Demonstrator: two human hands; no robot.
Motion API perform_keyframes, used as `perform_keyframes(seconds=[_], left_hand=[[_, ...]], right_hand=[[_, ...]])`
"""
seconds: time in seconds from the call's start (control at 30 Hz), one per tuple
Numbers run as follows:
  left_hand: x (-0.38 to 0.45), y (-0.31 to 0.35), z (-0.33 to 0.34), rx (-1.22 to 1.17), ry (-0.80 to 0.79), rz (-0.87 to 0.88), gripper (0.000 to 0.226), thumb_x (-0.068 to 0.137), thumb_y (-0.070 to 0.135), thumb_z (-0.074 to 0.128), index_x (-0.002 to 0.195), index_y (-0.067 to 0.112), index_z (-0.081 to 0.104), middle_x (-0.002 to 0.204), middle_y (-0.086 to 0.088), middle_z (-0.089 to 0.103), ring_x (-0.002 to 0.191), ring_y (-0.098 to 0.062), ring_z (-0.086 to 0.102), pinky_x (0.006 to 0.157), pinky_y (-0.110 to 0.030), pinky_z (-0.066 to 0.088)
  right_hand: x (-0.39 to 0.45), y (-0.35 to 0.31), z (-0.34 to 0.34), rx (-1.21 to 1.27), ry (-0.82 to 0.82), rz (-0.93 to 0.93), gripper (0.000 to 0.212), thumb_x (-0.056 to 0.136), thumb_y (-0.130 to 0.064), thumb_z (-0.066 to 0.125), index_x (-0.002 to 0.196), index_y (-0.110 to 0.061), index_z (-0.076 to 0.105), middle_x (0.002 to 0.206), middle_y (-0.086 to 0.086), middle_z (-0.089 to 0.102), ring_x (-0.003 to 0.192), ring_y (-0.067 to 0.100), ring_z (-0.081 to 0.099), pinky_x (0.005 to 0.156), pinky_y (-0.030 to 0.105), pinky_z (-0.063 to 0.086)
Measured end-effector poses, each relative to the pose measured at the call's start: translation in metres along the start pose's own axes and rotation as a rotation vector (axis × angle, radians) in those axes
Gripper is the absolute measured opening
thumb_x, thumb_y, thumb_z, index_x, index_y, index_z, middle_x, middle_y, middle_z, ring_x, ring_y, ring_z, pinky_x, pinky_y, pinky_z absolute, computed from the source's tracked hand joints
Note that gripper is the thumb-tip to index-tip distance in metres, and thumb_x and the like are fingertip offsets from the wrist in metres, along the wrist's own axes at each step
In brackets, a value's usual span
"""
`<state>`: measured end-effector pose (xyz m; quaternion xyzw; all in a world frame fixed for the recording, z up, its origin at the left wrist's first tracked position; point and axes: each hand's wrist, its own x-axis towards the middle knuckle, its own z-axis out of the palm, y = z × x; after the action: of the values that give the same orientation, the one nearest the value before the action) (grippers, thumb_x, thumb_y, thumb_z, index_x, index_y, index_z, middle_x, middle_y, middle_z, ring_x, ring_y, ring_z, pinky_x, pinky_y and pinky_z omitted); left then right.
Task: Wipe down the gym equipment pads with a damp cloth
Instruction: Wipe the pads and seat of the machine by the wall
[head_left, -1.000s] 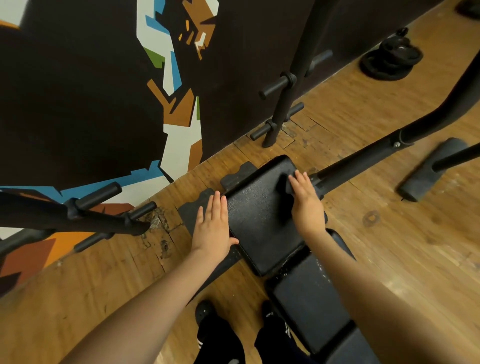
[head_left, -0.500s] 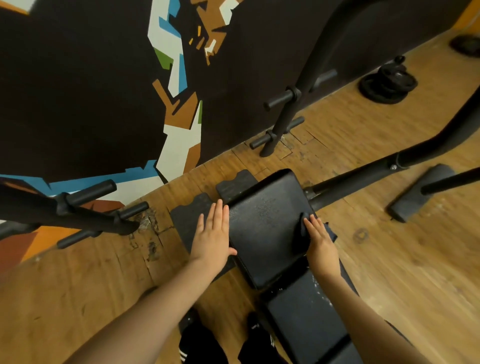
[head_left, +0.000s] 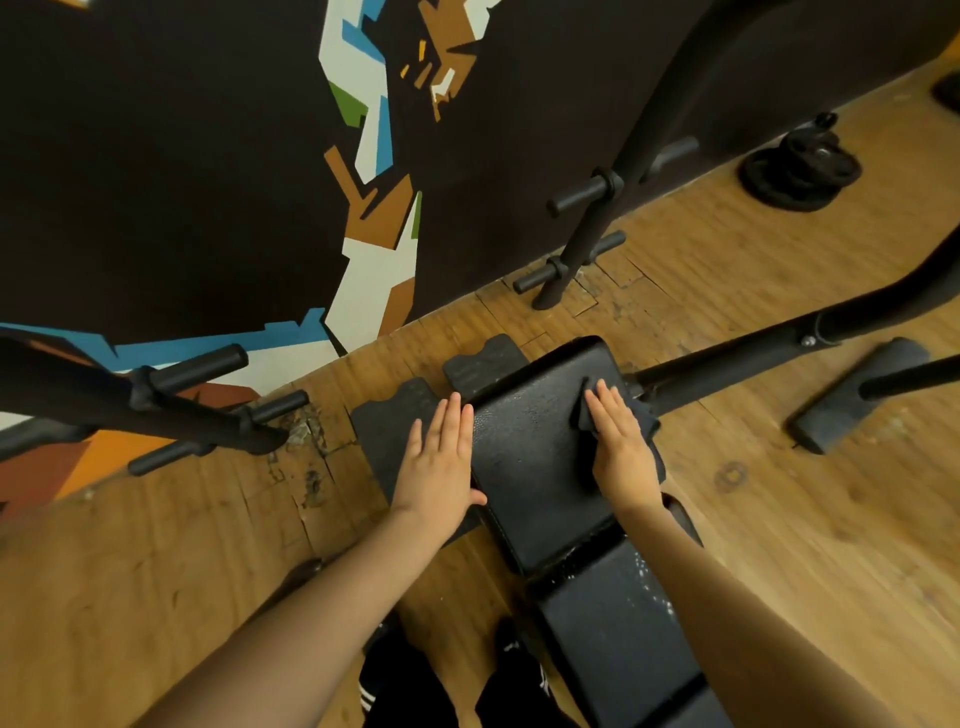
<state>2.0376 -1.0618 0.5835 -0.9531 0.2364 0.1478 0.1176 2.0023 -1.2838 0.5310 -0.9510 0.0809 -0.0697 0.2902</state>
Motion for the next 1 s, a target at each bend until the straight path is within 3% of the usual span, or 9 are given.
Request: perform_keyframes(seconds=[0.17, 0.27, 0.4, 0.57, 0.67, 0.8, 0.9, 1.0], left_hand=[[-0.001, 0.001, 0.002, -0.001, 0.006, -0.004, 0.108, 0.089, 0.059, 0.048, 0.133, 0.001, -0.033, 0.153, -0.019, -0.027, 0.145, -0.030, -0.016, 0.117, -0.044, 0.001], [0.000, 0.001, 0.002, 0.001, 0.002, -0.005, 0.109, 0.089, 0.059, 0.048, 0.133, 0.001, -0.033, 0.152, -0.019, -0.029, 0.145, -0.031, -0.017, 0.117, -0.045, 0.001], [0.001, 0.002, 0.001, 0.002, -0.003, -0.008, 0.109, 0.089, 0.059, 0.048, 0.133, 0.001, -0.033, 0.153, -0.019, -0.027, 0.144, -0.030, -0.018, 0.117, -0.044, 0.001], [0.000, 0.003, 0.000, 0.018, -0.010, -0.017, 0.108, 0.089, 0.059, 0.047, 0.133, 0.001, -0.032, 0.154, -0.019, -0.026, 0.144, -0.030, -0.017, 0.117, -0.045, 0.002], [0.000, 0.002, -0.001, 0.013, -0.008, -0.016, 0.108, 0.090, 0.059, 0.048, 0.133, 0.001, -0.032, 0.154, -0.019, -0.025, 0.145, -0.031, -0.017, 0.118, -0.045, 0.002], [0.000, 0.001, 0.001, 0.001, -0.007, -0.007, 0.108, 0.090, 0.059, 0.048, 0.133, 0.001, -0.033, 0.154, -0.019, -0.026, 0.144, -0.031, -0.018, 0.117, -0.045, 0.001], [0.000, 0.000, 0.003, 0.006, -0.008, -0.002, 0.108, 0.090, 0.060, 0.047, 0.132, 0.001, -0.034, 0.153, -0.020, -0.027, 0.144, -0.031, -0.019, 0.117, -0.044, 0.001], [0.001, 0.001, 0.002, 0.011, -0.016, 0.002, 0.109, 0.089, 0.060, 0.046, 0.132, 0.000, -0.034, 0.153, -0.021, -0.027, 0.144, -0.032, -0.019, 0.117, -0.044, 0.001]], right_hand=[[-0.063, 0.033, 0.004, -0.019, -0.087, 0.122, 0.081, 0.079, 0.024, 0.047, 0.143, -0.017, 0.018, 0.148, -0.008, 0.008, 0.139, 0.013, 0.004, 0.116, 0.040, 0.018], [-0.056, 0.025, -0.006, 0.013, -0.068, 0.164, 0.080, 0.079, 0.023, 0.048, 0.143, -0.017, 0.022, 0.147, -0.011, 0.008, 0.138, 0.009, 0.003, 0.115, 0.039, 0.023], [-0.005, -0.016, -0.018, 0.048, 0.076, 0.043, 0.075, 0.078, 0.023, 0.045, 0.143, -0.012, 0.032, 0.149, -0.005, 0.019, 0.139, 0.010, 0.008, 0.114, 0.033, 0.019], [0.064, -0.048, -0.003, -0.054, -0.085, -0.189, 0.063, 0.087, 0.010, 0.043, 0.145, -0.012, 0.031, 0.154, 0.003, 0.022, 0.144, 0.018, 0.006, 0.114, 0.031, 0.002], [0.054, -0.032, 0.009, -0.025, -0.036, -0.200, 0.056, 0.091, 0.004, 0.045, 0.143, -0.012, 0.033, 0.152, 0.005, 0.027, 0.143, 0.023, 0.014, 0.115, 0.035, 0.004], [-0.003, 0.005, 0.016, -0.027, -0.009, -0.176, 0.082, 0.075, 0.024, 0.050, 0.142, -0.013, 0.020, 0.150, 0.000, 0.018, 0.141, 0.023, 0.012, 0.116, 0.037, 0.008], [-0.056, 0.040, 0.018, -0.040, -0.066, -0.115, 0.095, 0.065, 0.027, 0.058, 0.142, -0.016, 0.023, 0.149, 0.002, 0.023, 0.141, 0.021, 0.017, 0.117, 0.032, 0.008], [-0.081, 0.055, 0.013, -0.054, -0.112, -0.075, 0.096, 0.064, 0.019, 0.070, 0.142, -0.017, 0.027, 0.148, 0.004, 0.028, 0.138, 0.025, 0.024, 0.111, 0.048, 0.026]])
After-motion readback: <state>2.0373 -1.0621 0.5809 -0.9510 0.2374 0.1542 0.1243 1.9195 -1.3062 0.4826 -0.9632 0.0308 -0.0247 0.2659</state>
